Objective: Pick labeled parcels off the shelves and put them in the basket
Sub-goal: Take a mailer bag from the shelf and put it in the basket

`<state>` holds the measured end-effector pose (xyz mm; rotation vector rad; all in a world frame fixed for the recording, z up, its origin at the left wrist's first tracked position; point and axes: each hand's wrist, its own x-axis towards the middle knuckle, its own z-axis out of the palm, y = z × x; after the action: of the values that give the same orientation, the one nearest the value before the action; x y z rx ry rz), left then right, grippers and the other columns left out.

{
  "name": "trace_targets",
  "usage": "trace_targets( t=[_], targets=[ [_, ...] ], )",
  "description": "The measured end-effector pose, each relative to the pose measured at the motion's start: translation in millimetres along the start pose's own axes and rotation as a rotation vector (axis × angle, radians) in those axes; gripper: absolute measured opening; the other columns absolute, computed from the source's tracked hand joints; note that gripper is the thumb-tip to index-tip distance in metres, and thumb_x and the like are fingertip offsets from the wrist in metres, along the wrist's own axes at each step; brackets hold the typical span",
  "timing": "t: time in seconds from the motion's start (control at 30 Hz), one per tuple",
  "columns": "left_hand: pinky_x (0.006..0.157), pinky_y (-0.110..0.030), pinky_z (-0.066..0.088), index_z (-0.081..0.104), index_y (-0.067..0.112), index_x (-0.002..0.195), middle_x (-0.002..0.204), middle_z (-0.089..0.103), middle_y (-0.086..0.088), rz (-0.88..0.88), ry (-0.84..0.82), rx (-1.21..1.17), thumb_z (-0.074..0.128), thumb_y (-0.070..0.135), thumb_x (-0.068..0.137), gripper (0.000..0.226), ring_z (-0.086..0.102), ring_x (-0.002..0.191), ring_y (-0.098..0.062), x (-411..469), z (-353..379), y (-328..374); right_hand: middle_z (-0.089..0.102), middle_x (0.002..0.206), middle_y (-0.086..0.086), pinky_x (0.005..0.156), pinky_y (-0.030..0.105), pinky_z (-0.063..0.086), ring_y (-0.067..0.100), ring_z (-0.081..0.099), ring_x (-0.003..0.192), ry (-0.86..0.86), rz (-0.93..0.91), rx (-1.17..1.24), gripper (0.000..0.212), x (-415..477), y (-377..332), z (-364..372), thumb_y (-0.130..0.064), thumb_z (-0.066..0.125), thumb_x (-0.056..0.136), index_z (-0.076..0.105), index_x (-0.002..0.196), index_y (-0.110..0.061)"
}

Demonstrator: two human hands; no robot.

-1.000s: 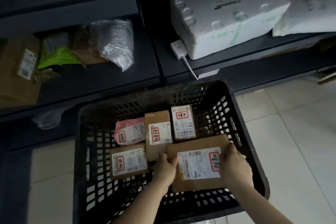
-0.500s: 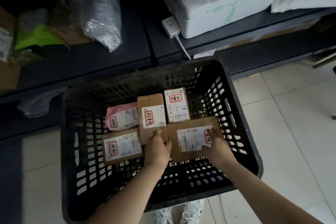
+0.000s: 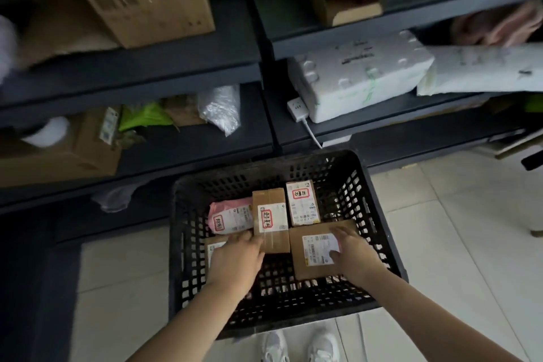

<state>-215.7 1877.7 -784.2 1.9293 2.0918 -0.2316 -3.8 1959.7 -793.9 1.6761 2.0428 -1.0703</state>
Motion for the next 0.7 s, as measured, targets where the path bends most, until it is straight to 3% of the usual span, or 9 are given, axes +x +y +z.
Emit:
trace_targets(
  t=[0.1, 0.23, 0.3, 0.33, 0.4, 0.47, 0.6, 0.7],
  targets=[
    [0.071, -0.032, 0.05, 0.058, 0.022, 0.115, 0.113, 0.058, 0.002, 0.0, 0.071, 0.095, 0.045, 0.036, 0.095, 0.027, 0.057, 0.105, -0.016, -31, -68, -18, 0.04, 0.144, 0.005, 0.1, 0.029, 0.041, 0.023, 0.046, 0.126, 0.059, -0.103, -0.084, 0.054, -32, -42, -50, -0.013, 0.049, 0.093, 0.035, 0.144, -0.018],
    [0.044, -0.028, 0.042, 0.069, 0.022, 0.09, 0.084, 0.06, 0.004, -0.086, 0.133, 0.166, 0.067, 0.039, 0.08, 0.02, 0.061, 0.079, -0.015, -90, -160, -47, 0.045, 0.139, 0.006, 0.099, 0.032, 0.043, 0.024, 0.046, 0.125, 0.156, -0.274, -0.185, 0.05, -79, -105, -117, -0.016, 0.051, 0.092, 0.04, 0.141, -0.02],
    [0.04, -0.028, 0.041, 0.07, 0.022, 0.075, 0.072, 0.058, 0.004, -0.122, 0.186, 0.194, 0.078, 0.041, 0.066, 0.022, 0.06, 0.067, -0.015, -127, -197, -60, 0.046, 0.139, 0.006, 0.101, 0.032, 0.042, 0.024, 0.046, 0.125, 0.184, -0.374, -0.221, 0.05, -106, -142, -141, -0.018, 0.05, 0.093, 0.039, 0.141, -0.019],
    [0.046, -0.03, 0.046, 0.071, 0.022, 0.076, 0.073, 0.059, 0.004, -0.153, 0.215, 0.216, 0.078, 0.041, 0.067, 0.022, 0.06, 0.068, -0.016, -149, -216, -64, 0.045, 0.139, 0.006, 0.101, 0.031, 0.042, 0.023, 0.046, 0.125, 0.197, -0.435, -0.248, 0.051, -119, -162, -151, -0.019, 0.05, 0.094, 0.037, 0.143, -0.02],
    [0.073, -0.035, 0.048, 0.068, 0.02, 0.098, 0.095, 0.061, 0.0, -0.304, 0.243, 0.232, 0.058, 0.04, 0.087, 0.025, 0.06, 0.09, -0.02, -198, -248, -69, 0.045, 0.141, 0.005, 0.099, 0.03, 0.043, 0.022, 0.047, 0.124, 0.218, -0.571, -0.288, 0.055, -148, -203, -162, -0.022, 0.05, 0.094, 0.031, 0.146, -0.022],
    [0.082, -0.036, 0.043, 0.062, 0.02, 0.109, 0.105, 0.057, -0.001, -0.47, 0.32, 0.263, 0.045, 0.038, 0.094, 0.029, 0.056, 0.1, -0.022, -254, -264, -76, 0.044, 0.142, 0.005, 0.098, 0.03, 0.043, 0.022, 0.047, 0.125, 0.22, -0.729, -0.313, 0.057, -183, -247, -167, -0.024, 0.05, 0.095, 0.027, 0.147, -0.023],
    [0.051, -0.029, 0.045, 0.068, 0.027, 0.073, 0.069, 0.056, 0.008, -0.675, 0.376, 0.307, 0.078, 0.045, 0.064, 0.022, 0.057, 0.062, -0.013, -387, -289, -80, 0.041, 0.145, 0.004, 0.102, 0.029, 0.035, 0.022, 0.041, 0.13, 0.224, -1.029, -0.395, 0.059, -269, -333, -152, -0.026, 0.05, 0.095, 0.026, 0.148, -0.023],
    [0.043, -0.031, 0.042, 0.065, 0.025, 0.064, 0.061, 0.055, 0.004, -0.909, 0.374, 0.358, 0.087, 0.041, 0.049, 0.03, 0.058, 0.053, -0.016, -491, -301, -69, 0.046, 0.139, 0.002, 0.1, 0.034, 0.041, 0.023, 0.044, 0.125, 0.206, -1.247, -0.426, 0.056, -338, -388, -122, -0.027, 0.051, 0.093, 0.032, 0.145, -0.025]
  ],
)
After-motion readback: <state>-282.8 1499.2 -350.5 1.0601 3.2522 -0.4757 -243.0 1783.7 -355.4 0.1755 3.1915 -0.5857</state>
